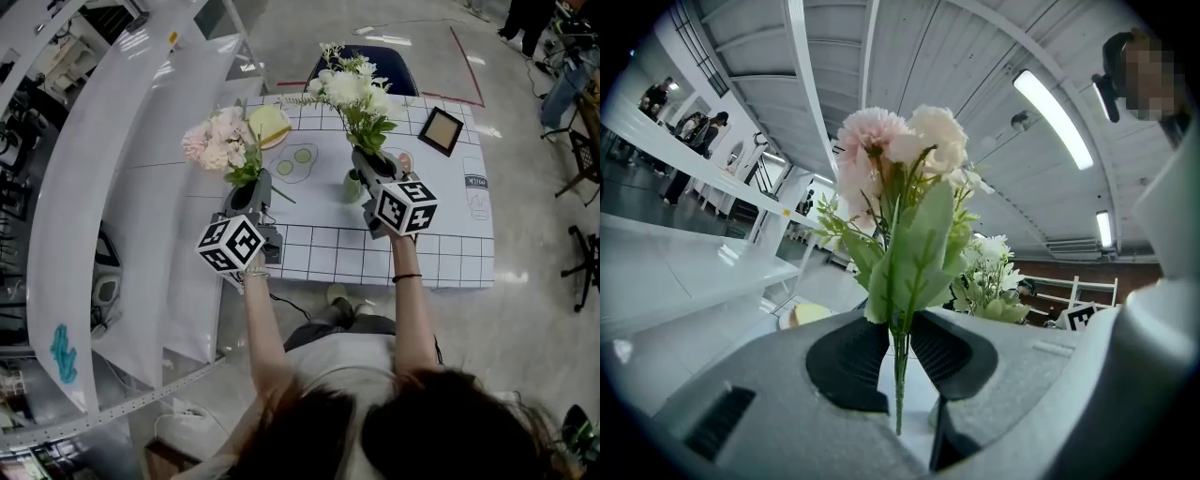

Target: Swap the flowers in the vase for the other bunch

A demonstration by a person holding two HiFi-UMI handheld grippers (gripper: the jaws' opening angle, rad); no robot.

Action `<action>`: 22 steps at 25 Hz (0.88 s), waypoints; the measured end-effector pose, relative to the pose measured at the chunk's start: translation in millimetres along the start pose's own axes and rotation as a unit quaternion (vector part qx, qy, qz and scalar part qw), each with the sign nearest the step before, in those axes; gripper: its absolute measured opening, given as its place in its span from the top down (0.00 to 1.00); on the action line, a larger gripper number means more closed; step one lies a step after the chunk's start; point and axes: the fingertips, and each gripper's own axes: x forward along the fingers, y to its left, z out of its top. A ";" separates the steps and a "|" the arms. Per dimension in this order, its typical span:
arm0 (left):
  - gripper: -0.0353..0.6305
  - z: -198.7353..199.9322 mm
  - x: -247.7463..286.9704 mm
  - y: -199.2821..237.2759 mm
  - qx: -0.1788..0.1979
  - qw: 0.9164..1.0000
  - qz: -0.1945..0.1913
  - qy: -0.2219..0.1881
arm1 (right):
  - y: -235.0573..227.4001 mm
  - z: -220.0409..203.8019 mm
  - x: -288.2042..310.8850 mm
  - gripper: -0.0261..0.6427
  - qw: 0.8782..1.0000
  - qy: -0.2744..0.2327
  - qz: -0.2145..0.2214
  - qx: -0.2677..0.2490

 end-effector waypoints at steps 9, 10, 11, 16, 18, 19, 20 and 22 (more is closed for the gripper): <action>0.84 -6.6 -1.1 -7.3 0.002 1.000 -0.003 0.008 | -2.0 -14.6 -3.1 0.89 1.000 0.018 -0.003 -0.014; 0.84 -7.2 -1.3 -7.8 0.002 1.000 -0.003 0.008 | -2.6 -16.2 -3.7 0.89 1.000 0.018 -0.003 -0.016; 0.84 -7.9 -1.6 -8.2 0.003 1.000 -0.002 0.008 | -3.2 -17.8 -4.2 0.89 1.000 0.019 -0.003 -0.018; 0.84 -9.7 -2.4 -11.2 0.002 1.000 0.001 0.009 | -4.2 -23.3 -5.7 0.89 0.999 0.025 -0.001 -0.028; 0.84 -10.7 -3.4 -12.9 0.001 1.000 0.002 0.008 | -3.7 -25.5 -6.6 0.89 0.999 0.029 0.001 -0.035; 0.84 -11.5 -3.9 -13.7 0.001 1.000 0.003 0.008 | -3.5 -27.0 -7.0 0.89 0.999 0.031 0.003 -0.038; 0.84 -12.4 -4.5 -14.3 0.000 1.000 0.004 0.008 | -3.4 -28.8 -7.4 0.89 0.999 0.033 0.004 -0.041; 0.84 -14.4 -6.0 -14.7 -0.001 1.000 0.007 0.007 | -3.8 -33.8 -8.2 0.89 0.998 0.040 0.006 -0.046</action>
